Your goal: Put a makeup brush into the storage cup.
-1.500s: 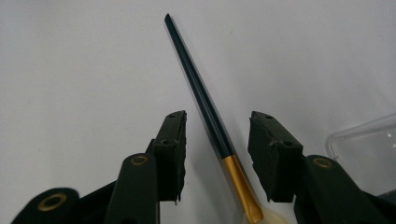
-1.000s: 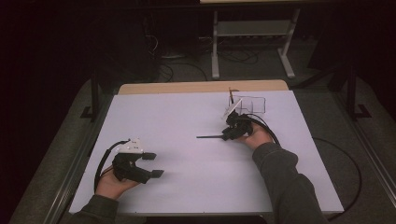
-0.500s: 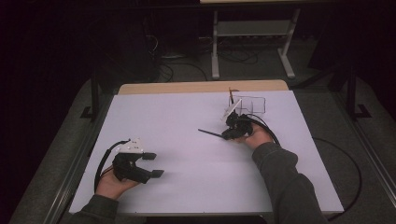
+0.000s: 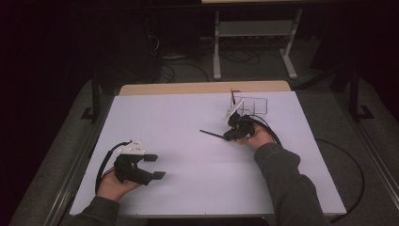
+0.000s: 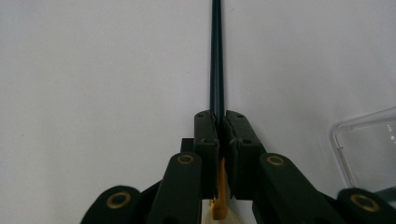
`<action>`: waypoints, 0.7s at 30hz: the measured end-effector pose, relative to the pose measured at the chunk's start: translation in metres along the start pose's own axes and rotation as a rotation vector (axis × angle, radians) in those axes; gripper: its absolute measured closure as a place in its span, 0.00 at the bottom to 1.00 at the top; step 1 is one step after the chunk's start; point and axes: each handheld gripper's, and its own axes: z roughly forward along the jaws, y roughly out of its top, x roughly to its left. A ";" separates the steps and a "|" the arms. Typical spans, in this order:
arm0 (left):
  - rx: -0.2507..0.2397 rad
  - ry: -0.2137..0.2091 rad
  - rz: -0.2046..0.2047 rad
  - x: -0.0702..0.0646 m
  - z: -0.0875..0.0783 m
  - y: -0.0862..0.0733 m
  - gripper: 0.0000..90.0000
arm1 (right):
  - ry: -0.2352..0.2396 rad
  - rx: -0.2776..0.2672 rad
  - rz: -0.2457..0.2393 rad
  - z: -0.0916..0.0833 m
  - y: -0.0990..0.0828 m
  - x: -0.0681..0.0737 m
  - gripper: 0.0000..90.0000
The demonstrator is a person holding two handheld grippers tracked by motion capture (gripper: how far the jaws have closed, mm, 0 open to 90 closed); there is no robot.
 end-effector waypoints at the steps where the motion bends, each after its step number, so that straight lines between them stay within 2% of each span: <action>1: 0.001 0.000 -0.001 0.000 0.000 0.000 0.29 | -0.001 0.000 0.003 0.000 0.000 0.000 0.92; 21: -0.007 0.003 0.005 0.001 -0.002 0.000 0.29 | 0.026 0.001 0.008 -0.003 0.001 0.003 0.92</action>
